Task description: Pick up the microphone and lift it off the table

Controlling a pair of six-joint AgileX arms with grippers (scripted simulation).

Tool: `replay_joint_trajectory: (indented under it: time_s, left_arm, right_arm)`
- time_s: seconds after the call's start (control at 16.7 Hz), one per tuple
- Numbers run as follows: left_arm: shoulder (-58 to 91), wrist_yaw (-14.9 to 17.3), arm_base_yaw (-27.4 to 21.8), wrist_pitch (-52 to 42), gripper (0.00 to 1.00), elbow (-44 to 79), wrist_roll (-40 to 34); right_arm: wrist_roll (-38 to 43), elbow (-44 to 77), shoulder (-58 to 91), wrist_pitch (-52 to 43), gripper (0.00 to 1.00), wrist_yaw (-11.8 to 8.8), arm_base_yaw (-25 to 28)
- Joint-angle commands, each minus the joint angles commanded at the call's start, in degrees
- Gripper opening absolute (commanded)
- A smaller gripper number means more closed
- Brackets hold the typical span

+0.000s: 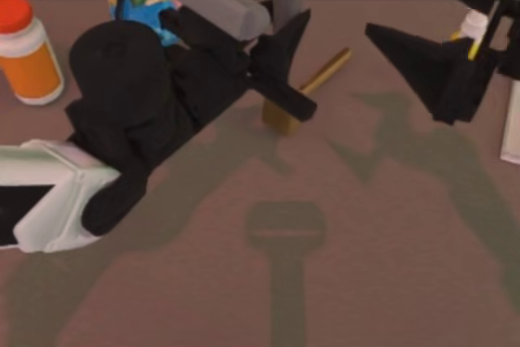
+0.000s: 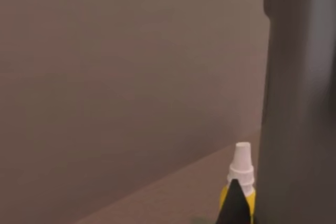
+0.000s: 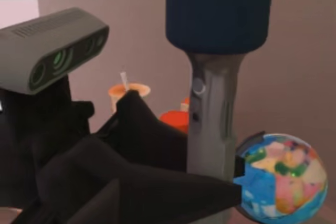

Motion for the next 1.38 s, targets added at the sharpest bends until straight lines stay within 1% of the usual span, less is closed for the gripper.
replay_joint_trajectory:
  time_s: [0.12, 0.24, 0.6, 0.66, 0.78, 1.02, 1.14, 1.26, 1.38]
  left_arm:
    - [0.0, 0.0, 0.0, 0.0, 0.00, 0.0, 0.0]
    - [0.0, 0.0, 0.0, 0.0, 0.00, 0.0, 0.0]
    - [0.0, 0.0, 0.0, 0.0, 0.00, 0.0, 0.0]
    - [0.0, 0.0, 0.0, 0.0, 0.00, 0.0, 0.0]
    - [0.0, 0.0, 0.0, 0.0, 0.00, 0.0, 0.0]
    - [0.0, 0.0, 0.0, 0.0, 0.00, 0.0, 0.0]
    - [0.0, 0.0, 0.0, 0.0, 0.00, 0.0, 0.0]
    - [0.0, 0.0, 0.0, 0.0, 0.00, 0.0, 0.0]
    - [0.0, 0.0, 0.0, 0.0, 0.00, 0.0, 0.0]
  right_arm:
    - [0.2, 2.2, 4.1, 1.9, 1.00, -2.7, 0.9]
    - [0.2, 3.2, 6.1, 2.8, 1.00, -4.0, 1.4]
    - [0.2, 3.2, 6.2, 2.7, 1.00, -3.9, 1.3]
    - [0.2, 4.0, 6.9, 2.7, 1.00, -3.4, 1.8]
    - [0.0, 6.7, 9.5, 2.5, 1.00, -1.5, 3.9]
    - [-0.4, 14.4, 16.8, 1.8, 1.00, 4.2, 9.6]
    - [-0.5, 17.7, 20.0, 1.5, 1.00, 6.7, 12.0]
    - [-0.6, 19.5, 21.7, 1.3, 1.00, 8.1, 13.3]
    - [-0.6, 19.6, 21.8, 1.3, 1.00, 8.1, 13.4]
